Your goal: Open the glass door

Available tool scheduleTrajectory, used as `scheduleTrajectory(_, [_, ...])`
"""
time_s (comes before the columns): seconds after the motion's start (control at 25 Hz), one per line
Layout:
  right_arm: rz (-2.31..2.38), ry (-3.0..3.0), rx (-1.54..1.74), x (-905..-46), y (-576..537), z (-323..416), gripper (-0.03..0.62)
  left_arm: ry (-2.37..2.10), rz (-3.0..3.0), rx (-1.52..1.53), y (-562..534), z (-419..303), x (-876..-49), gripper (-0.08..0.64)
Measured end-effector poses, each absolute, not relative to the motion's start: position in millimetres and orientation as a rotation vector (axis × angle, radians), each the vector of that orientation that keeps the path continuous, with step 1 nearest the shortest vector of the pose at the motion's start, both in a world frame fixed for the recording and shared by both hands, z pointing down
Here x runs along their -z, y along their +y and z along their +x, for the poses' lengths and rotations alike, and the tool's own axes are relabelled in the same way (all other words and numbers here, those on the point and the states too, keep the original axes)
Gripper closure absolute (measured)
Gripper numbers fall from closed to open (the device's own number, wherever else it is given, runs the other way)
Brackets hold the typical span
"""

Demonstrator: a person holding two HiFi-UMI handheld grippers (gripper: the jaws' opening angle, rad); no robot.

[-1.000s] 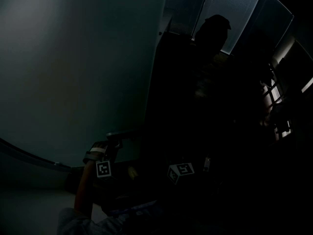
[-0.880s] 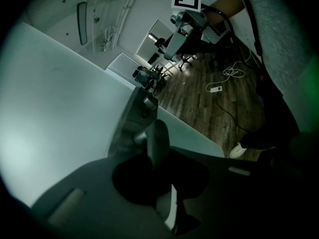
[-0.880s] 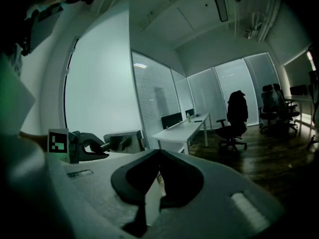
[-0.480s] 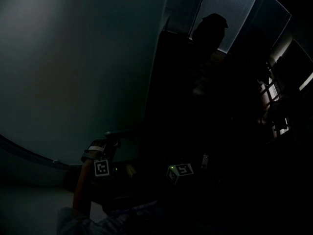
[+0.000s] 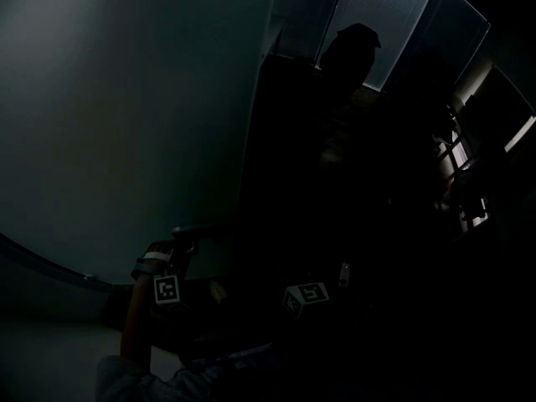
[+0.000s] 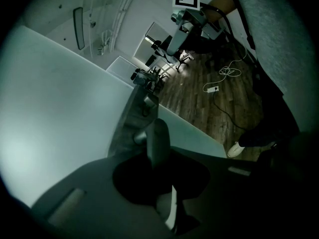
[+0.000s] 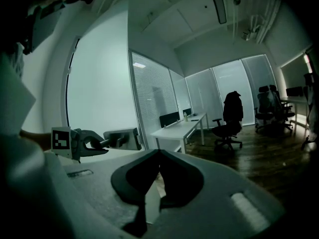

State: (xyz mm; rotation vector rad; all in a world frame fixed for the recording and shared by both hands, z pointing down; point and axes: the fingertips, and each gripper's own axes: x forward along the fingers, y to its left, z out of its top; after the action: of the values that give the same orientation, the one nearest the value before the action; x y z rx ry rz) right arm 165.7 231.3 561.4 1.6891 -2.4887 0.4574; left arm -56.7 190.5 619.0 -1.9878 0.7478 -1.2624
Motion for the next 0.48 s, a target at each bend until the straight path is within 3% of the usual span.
scheduleTrajectory(0.48, [1.699, -2.475, -0.465, -556.2, 227.5, 168.5, 0.591, 0.737, -1.989, 1.252, 190.6, -56.8, -613.4, 0.517])
